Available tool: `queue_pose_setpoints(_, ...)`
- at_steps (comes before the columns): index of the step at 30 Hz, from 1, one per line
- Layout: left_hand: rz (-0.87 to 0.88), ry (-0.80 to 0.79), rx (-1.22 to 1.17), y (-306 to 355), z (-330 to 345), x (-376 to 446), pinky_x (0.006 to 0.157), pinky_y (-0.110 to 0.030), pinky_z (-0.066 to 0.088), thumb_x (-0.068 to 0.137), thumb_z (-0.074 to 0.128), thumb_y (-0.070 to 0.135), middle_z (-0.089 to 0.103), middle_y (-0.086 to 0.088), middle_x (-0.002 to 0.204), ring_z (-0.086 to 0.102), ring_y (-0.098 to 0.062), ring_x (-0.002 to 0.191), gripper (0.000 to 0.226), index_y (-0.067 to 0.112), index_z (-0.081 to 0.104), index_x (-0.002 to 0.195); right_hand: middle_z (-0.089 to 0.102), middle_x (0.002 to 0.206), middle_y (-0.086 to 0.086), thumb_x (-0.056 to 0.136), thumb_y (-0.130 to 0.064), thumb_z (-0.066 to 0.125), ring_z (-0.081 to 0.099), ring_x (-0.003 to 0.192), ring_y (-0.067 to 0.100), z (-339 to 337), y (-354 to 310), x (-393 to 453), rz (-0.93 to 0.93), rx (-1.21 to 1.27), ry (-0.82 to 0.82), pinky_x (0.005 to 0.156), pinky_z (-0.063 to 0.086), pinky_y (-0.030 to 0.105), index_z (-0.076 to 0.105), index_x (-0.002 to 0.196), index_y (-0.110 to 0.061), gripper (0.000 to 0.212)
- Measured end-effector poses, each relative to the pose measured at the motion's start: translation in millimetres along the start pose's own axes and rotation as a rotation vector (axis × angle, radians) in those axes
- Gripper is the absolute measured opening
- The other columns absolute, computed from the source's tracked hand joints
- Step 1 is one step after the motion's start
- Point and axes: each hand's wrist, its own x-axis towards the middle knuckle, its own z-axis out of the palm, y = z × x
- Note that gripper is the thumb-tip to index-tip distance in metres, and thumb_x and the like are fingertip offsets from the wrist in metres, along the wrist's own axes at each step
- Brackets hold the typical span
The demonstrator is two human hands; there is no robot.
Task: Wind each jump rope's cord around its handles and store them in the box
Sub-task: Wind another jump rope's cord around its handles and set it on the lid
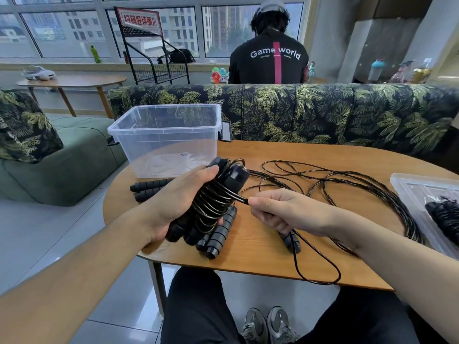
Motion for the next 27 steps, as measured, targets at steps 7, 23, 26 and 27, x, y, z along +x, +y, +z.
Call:
queue_pose_setpoints(7, 0.031, -0.216, 0.018, 7, -15, -4, 0.057, -0.032, 0.055, 0.084, 0.054, 0.047, 0.067, -0.014, 0.073, 0.065, -0.023, 0.062, 0.051, -0.001, 0.056, 0.100, 0.034, 0.061, -0.005, 0.099, -0.035, 0.055, 0.025, 0.056, 0.013, -27, 2, -4, 0.031, 0.002, -0.114, 0.049, 0.022, 0.021, 0.065, 0.085, -0.018, 0.024)
queue_pose_setpoints(23, 0.035, -0.222, 1.367, 18, 19, 12, 0.079, -0.021, 0.050, 0.072, 0.071, 0.076, 0.055, 0.019, 0.106, 0.056, -0.003, 0.091, 0.088, 0.035, 0.026, 0.137, 0.056, 0.061, -0.008, 0.078, -0.051, 0.078, 0.044, 0.056, 0.011, -9, -37, 40, 0.079, -0.750, 0.274, 0.057, 0.039, 0.029, 0.067, 0.072, -0.025, 0.029)
queue_pose_setpoints(26, 0.044, -0.167, 1.380, 9, 20, 19, 0.084, -0.028, 0.054, 0.074, 0.069, 0.076, 0.060, 0.017, 0.104, 0.059, -0.007, 0.092, 0.088, 0.038, 0.025, 0.140, 0.056, 0.062, -0.006, 0.084, -0.045, 0.073, 0.045, 0.056, 0.012, -1, -39, 40, 0.075, -0.751, 0.287, 0.058, 0.041, 0.030, 0.067, 0.075, -0.025, 0.023)
queue_pose_setpoints(27, 0.037, -0.150, 1.362, 5, 17, 20, 0.086, -0.029, 0.055, 0.075, 0.068, 0.076, 0.062, 0.018, 0.103, 0.061, -0.007, 0.092, 0.083, 0.039, 0.028, 0.137, 0.056, 0.062, -0.007, 0.086, -0.046, 0.070, 0.046, 0.055, 0.012, 1, -39, 38, 0.078, -0.753, 0.295, 0.057, 0.041, 0.029, 0.065, 0.075, -0.025, 0.024)
